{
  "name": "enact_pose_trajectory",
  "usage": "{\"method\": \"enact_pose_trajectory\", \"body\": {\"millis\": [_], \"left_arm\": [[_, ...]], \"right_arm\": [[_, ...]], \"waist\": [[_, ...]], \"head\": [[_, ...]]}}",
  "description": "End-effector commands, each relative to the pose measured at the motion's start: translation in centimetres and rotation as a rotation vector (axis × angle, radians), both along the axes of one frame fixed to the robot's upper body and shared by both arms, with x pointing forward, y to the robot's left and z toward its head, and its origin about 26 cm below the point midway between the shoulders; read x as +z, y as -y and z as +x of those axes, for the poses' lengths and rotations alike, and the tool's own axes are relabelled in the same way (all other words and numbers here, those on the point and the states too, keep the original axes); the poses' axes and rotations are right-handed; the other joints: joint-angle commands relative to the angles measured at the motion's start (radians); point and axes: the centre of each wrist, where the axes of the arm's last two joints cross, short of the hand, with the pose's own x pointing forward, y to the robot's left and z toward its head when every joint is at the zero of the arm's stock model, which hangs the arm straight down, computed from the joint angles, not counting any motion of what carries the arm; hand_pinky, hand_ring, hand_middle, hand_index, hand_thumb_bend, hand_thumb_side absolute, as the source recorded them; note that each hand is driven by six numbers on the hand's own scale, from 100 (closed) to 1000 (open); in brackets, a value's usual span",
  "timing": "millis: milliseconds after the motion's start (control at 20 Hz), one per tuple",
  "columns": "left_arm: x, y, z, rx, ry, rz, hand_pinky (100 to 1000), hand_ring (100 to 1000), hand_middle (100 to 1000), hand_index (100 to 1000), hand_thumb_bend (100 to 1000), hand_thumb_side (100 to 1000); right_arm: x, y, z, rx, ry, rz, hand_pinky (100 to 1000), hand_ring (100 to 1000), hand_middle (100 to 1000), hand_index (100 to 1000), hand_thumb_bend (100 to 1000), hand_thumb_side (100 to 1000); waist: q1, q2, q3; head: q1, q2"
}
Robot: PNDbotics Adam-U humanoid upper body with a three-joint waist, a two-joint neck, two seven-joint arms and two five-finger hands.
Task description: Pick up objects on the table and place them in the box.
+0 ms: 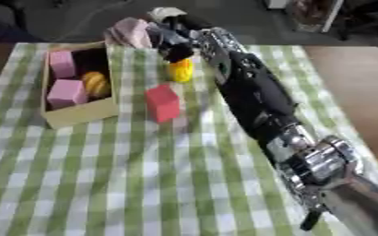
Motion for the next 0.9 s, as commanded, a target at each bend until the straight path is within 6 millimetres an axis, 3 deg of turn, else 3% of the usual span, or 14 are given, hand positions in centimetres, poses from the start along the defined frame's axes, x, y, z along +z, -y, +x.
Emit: {"method": "enact_pose_trajectory", "body": {"millis": [50,900], "left_arm": [[0.6,-0.3,-0.1,0.009,0.021,0.010,671,628,693,742,362,716],[0.7,-0.1,-0.1,-0.004,0.026,0.008,670,629,693,743,361,716]], "right_arm": [[0.4,1.7,0.1,-0.072,0.013,0.016,822,865,872,987,100,509],[-2.7,0.3,0.2,-0.057,-0.117,-0.018,821,853,834,956,100,622]], "waist": [[0.004,-0.010,0.000],[0.008,-0.005,0.018]], "head": [[0.003,-0.017],[-0.012,-0.021]]}}
